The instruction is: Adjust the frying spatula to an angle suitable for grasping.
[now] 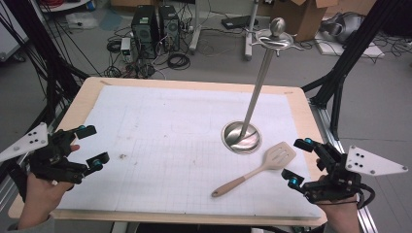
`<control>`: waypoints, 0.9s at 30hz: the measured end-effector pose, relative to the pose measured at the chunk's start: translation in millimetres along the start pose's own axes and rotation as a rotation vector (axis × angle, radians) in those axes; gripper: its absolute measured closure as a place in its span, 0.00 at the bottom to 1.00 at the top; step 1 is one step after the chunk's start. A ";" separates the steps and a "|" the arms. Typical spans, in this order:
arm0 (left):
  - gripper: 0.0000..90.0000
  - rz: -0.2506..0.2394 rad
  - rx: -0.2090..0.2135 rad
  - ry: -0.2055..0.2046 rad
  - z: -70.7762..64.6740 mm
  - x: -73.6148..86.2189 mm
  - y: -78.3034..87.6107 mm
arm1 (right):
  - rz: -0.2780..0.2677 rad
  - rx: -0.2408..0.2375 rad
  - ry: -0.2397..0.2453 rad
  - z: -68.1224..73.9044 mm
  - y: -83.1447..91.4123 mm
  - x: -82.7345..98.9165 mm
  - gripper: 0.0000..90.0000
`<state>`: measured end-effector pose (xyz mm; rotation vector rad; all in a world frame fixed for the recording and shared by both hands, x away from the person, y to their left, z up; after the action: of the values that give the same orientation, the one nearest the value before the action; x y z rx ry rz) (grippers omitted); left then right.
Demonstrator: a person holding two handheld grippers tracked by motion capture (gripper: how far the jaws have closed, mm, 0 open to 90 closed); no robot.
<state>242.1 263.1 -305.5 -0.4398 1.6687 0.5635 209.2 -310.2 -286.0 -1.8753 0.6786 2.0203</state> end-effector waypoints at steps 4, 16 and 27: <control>0.02 0.006 -0.012 0.007 1.6 1.3 0.6 | 0.006 0.004 -0.004 0.3 -2.3 1.2 0.10; 0.02 -0.001 -0.024 0.011 5.0 2.4 3.6 | 0.004 -0.003 -0.037 -6.9 -1.5 11.1 0.22; 0.02 0.000 -0.030 0.015 9.3 3.1 3.9 | 0.053 -0.048 -0.048 -9.0 -3.0 21.5 0.60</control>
<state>246.7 271.8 -309.2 -0.4669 1.6760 0.5876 216.2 -314.5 -308.0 -1.8472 0.6805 2.1253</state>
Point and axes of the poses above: each handheld gripper's, and its own axes: y roughly backward along the jaws, x roughly out of its underside, z roughly to its left, the point moved 2 cm from there along -y, roughly forward along the jaws, and after that the axes turned 2 degrees about z, right-handed, at the moved point
